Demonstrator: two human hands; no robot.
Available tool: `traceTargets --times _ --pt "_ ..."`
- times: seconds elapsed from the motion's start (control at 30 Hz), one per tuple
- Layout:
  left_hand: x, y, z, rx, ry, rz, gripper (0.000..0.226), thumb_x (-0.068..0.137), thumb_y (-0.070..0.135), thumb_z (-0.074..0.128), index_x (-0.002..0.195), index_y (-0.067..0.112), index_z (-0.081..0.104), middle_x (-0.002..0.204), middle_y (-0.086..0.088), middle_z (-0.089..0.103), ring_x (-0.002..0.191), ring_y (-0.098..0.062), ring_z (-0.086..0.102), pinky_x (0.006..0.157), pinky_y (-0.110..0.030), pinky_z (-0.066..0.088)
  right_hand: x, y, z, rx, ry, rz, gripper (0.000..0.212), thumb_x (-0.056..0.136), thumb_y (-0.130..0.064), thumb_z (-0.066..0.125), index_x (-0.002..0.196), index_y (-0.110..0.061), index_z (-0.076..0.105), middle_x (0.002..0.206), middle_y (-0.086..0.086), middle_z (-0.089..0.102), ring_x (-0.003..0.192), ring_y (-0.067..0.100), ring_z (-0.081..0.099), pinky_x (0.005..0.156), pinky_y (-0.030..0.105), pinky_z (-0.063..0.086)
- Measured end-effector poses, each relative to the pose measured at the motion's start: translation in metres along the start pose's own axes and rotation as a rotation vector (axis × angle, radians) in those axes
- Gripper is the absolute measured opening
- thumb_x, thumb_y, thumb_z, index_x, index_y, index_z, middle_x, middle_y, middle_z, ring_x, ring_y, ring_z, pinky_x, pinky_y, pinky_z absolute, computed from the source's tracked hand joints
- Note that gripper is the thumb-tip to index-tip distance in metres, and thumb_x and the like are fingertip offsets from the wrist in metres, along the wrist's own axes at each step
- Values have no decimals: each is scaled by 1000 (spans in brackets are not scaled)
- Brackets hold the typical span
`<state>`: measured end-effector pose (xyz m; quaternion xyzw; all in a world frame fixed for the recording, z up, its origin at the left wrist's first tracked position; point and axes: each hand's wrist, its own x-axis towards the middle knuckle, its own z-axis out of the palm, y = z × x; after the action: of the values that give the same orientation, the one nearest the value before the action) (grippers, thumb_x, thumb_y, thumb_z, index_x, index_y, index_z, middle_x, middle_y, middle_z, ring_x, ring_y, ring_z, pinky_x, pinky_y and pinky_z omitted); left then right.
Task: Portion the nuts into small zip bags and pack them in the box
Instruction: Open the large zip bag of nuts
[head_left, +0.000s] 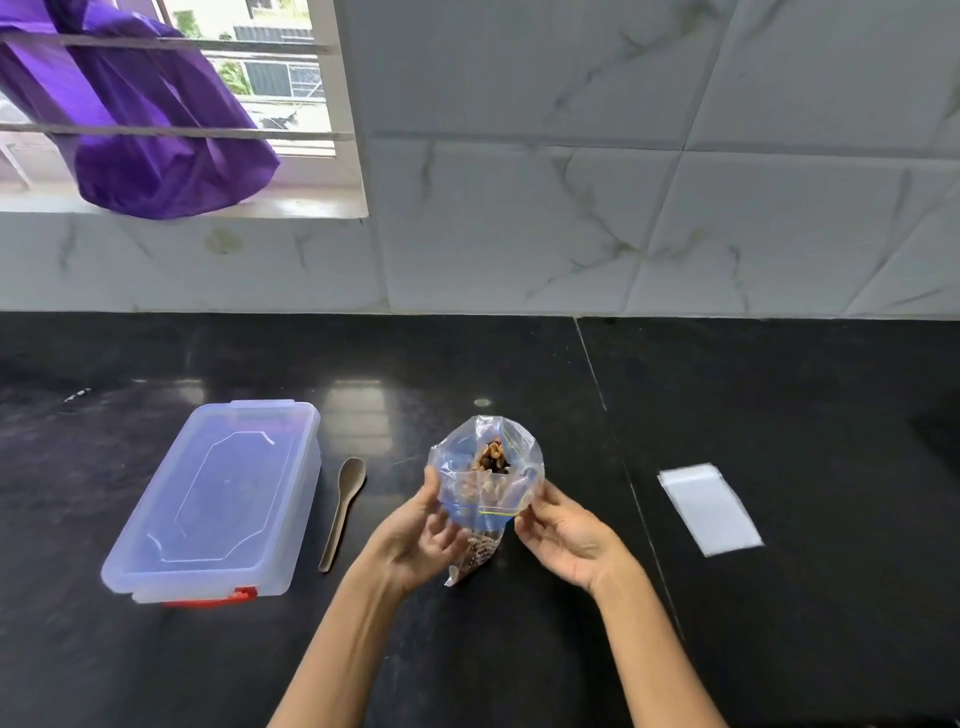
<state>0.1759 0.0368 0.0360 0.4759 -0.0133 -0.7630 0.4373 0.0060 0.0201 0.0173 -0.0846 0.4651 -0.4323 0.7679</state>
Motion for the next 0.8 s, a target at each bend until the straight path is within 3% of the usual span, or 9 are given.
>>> traceTargets --times 0.07,0.13,0.27,0.37,0.5,0.57,0.63,0.7,0.8 --pt "-5 3 2 110 90 75 32 85 41 64 89 10 63 85 -6 64 80 -18 60 64 -29 54 -7 -2 -1 -270 107 -93 12 97 -13 50 102 -7 59 74 4 62 60 12 58 46 20 51" --pt "-11 8 4 218 82 112 26 82 33 68 88 8 65 83 -7 67 79 -19 62 72 -30 52 -15 -8 -1 -529 178 -120 29 94 -32 55 96 -4 63 79 5 62 61 12 60 45 20 49" --pt "-18 13 7 401 74 111 7 83 9 67 85 2 67 74 -11 70 70 -20 66 60 -28 58 -33 -18 10 -765 191 -65 51 83 -55 60 90 -6 68 82 8 68 63 14 65 48 22 51" --pt "-16 11 8 333 65 155 10 87 -4 58 79 -1 64 78 -15 67 76 -24 64 55 -26 59 -31 -19 17 -697 177 -87 33 87 -36 67 85 -3 68 75 8 68 58 13 65 49 22 53" --pt "-8 0 3 31 -85 120 20 87 -12 50 83 -1 65 81 -14 67 77 -24 68 59 -29 60 -19 -13 14 -222 27 -72 15 93 -3 53 86 -1 65 73 11 70 62 16 69 56 26 58" --pt "-4 -8 -3 -184 -200 110 24 60 -20 72 75 -2 73 79 -16 71 69 -24 72 55 -32 59 -15 -6 5 13 -67 -21 29 94 3 46 81 -7 70 74 9 71 66 16 69 63 30 59" --pt "2 -16 -10 -298 -278 124 55 22 -16 89 74 -2 75 83 -17 72 71 -24 73 55 -33 59 -9 5 -4 106 -124 20 38 88 4 47 69 -16 73 71 5 69 67 15 64 68 31 52" --pt "4 -21 -14 -314 -303 76 45 40 -17 84 82 -6 72 87 -17 70 72 -24 72 57 -35 60 -2 15 -12 103 -112 59 31 85 4 49 73 -18 66 66 2 66 66 13 55 66 28 42" --pt "5 -20 -16 -162 -177 1 37 77 -15 41 102 0 64 93 -14 69 80 -24 70 72 -39 59 3 15 -23 -108 -26 44 29 96 5 40 87 -16 59 68 0 63 67 12 49 62 26 39"
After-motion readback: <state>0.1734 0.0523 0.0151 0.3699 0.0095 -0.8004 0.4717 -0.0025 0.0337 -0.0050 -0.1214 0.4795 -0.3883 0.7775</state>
